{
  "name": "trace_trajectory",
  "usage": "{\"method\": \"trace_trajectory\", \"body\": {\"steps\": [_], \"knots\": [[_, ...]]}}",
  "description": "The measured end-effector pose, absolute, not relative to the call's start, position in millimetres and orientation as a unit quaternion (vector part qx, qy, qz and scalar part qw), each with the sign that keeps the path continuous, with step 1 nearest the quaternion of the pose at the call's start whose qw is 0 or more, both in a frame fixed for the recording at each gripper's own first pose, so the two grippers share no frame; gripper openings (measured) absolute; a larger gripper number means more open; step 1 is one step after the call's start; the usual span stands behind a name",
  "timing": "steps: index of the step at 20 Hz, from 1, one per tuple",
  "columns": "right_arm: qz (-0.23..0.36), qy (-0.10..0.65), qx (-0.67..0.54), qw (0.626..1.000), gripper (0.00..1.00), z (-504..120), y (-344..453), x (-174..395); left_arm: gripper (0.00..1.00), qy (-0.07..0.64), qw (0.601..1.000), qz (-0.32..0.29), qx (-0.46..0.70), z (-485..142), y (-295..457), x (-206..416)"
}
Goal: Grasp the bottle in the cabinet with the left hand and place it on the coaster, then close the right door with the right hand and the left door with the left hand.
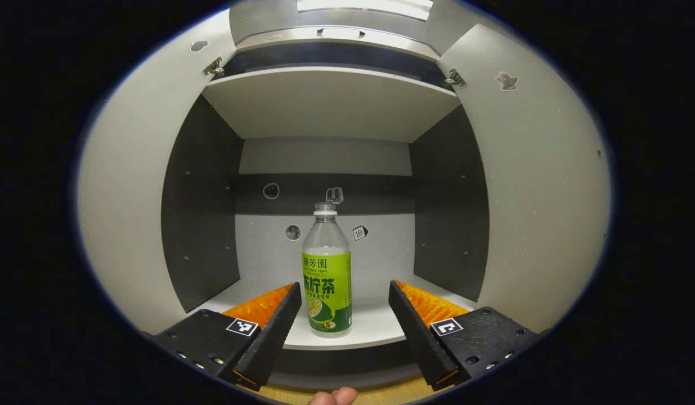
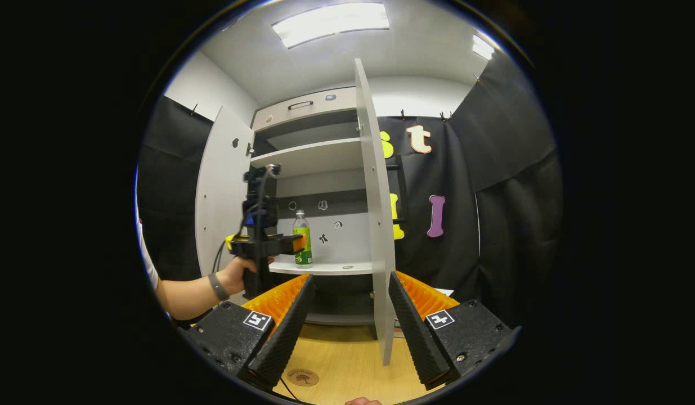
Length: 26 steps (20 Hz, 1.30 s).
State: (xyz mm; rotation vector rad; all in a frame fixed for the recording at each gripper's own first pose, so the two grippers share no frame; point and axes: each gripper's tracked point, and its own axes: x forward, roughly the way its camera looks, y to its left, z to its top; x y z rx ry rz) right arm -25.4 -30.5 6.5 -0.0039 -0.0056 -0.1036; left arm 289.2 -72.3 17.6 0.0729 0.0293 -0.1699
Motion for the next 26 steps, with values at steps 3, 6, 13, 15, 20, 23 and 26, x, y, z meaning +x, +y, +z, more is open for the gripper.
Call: {"method": "trace_trajectory", "body": {"steps": [3, 6, 13, 15, 20, 23, 26], "knots": [[-0.064, 0.003, -0.006, 0.998, 0.82, 4, -36, -23, 0.95, 0.021, 0.997, -0.068, 0.031, 9, -65, 321], [-0.077, 0.008, -0.014, 0.997, 0.82, 1, -43, -21, 0.95, 0.032, 0.998, -0.061, 0.016, 3, -62, 349], [-0.085, 0.016, -0.025, 0.996, 0.82, -2, -48, -17, 0.76, 0.034, 0.998, -0.059, 0.013, 12, -60, 370], [-0.082, 0.016, -0.026, 0.996, 0.82, -1, -47, -16, 0.75, 0.036, 0.997, -0.061, 0.012, 10, -60, 372], [-0.064, 0.017, -0.027, 0.997, 0.82, -1, -42, -13, 0.72, 0.028, 0.997, -0.066, 0.010, 22, -51, 343], [-0.052, 0.012, -0.020, 0.998, 0.82, 4, -36, -11, 0.72, 0.014, 0.998, -0.069, 0.007, 36, -42, 311], [-0.034, 0.013, -0.012, 0.999, 0.82, 6, -30, -11, 0.76, 0.011, 0.997, -0.074, 0.007, 38, -37, 275]]}}
